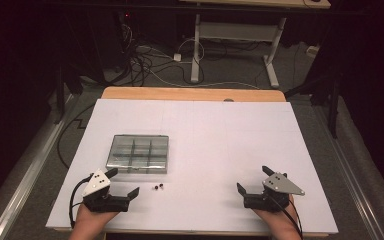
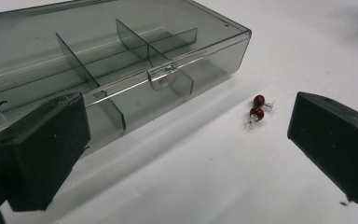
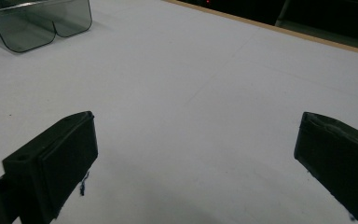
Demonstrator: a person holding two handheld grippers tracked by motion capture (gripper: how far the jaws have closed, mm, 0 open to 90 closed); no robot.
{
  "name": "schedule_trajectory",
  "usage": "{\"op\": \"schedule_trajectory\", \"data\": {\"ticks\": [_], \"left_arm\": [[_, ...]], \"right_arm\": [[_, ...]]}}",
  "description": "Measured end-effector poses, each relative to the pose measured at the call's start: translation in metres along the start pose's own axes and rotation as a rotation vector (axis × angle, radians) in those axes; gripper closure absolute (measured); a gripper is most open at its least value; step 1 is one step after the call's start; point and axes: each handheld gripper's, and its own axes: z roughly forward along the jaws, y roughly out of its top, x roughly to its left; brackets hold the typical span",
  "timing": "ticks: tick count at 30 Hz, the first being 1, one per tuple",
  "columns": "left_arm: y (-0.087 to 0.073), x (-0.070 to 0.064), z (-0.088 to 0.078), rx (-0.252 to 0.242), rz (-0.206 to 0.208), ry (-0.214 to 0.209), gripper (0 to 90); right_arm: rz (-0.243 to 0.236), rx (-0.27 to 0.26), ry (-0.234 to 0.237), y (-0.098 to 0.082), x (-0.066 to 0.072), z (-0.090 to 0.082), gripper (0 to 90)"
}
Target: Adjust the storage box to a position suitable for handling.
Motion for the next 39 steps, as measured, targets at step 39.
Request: {"op": "schedule_trajectory", "data": {"ticks": [39], "left_arm": [[0.002,-0.001,0.002,0.028,0.029,-0.115,16.6]], "right_arm": [[-0.01,0.006,0.051,0.002,0.014,0.003,0.0]]}}
